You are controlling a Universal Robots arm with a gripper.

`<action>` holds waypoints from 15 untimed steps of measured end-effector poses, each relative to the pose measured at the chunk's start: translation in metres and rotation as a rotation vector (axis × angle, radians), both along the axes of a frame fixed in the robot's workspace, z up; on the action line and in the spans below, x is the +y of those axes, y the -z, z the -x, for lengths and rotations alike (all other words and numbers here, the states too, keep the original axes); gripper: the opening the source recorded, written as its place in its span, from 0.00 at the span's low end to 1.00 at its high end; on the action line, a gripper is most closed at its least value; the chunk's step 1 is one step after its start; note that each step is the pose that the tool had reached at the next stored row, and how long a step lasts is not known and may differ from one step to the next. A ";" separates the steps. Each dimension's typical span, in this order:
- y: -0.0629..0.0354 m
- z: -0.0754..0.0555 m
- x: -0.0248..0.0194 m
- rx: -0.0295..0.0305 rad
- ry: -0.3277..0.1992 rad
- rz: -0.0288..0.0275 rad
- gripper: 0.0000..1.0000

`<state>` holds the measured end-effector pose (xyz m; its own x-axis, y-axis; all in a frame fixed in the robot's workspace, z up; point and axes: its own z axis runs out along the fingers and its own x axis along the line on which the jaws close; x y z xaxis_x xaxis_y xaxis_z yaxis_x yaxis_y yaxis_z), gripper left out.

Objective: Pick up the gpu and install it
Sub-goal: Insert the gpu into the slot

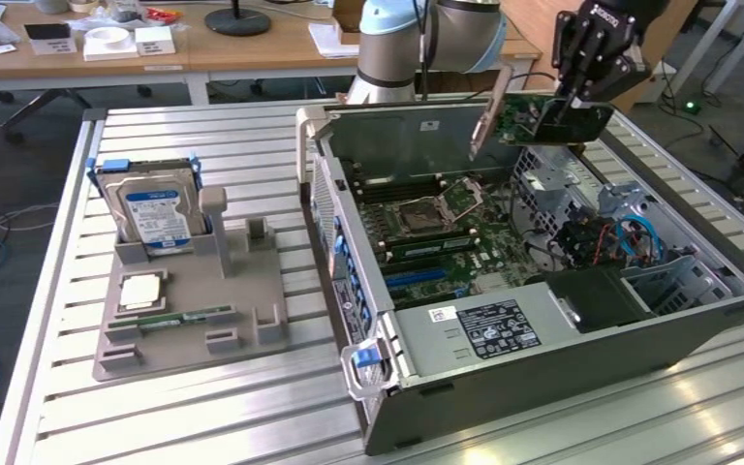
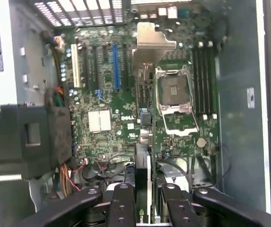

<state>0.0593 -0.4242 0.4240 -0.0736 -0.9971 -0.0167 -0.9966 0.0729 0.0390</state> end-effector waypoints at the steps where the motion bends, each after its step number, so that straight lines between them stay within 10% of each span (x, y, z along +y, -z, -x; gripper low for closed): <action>1: 0.0000 0.000 0.0000 0.0000 -0.018 0.0000 0.26; 15: 0.0008 0.000 0.0001 -0.0051 -0.119 0.0000 0.26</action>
